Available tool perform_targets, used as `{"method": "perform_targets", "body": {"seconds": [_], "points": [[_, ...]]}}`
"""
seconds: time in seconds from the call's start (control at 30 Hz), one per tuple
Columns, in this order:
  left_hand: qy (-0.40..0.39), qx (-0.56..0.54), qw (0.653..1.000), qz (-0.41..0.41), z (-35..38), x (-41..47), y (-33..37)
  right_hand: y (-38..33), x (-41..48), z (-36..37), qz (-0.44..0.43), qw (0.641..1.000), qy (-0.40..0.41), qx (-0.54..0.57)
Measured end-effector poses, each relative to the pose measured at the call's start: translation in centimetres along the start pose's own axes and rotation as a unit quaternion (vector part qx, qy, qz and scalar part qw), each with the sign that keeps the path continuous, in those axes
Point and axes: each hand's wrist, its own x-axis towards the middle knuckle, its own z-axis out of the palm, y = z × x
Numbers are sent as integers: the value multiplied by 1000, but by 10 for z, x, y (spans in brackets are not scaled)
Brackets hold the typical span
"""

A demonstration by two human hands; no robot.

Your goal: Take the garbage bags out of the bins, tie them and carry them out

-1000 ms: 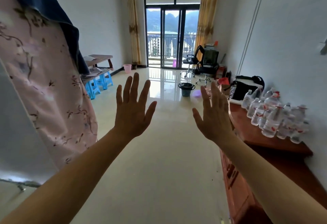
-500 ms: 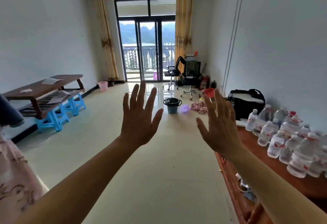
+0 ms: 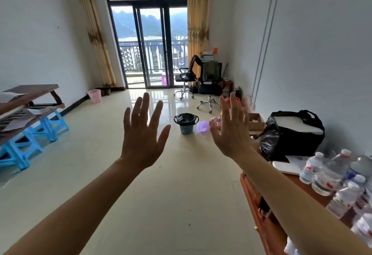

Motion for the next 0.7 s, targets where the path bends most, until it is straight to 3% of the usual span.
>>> {"method": "perform_targets", "body": {"seconds": [0.33,0.57,0.7], "points": [[-16,-5,998,-61,229,135,-193,7,208,249,-51,997,-56,-33],[-70,-23,997,-13,380,276,-277,47,352,357,-61,992,-62,-88],[-100,-27,995,9,483,334,-305,100,415,434,-22,993,-59,-98]]}}
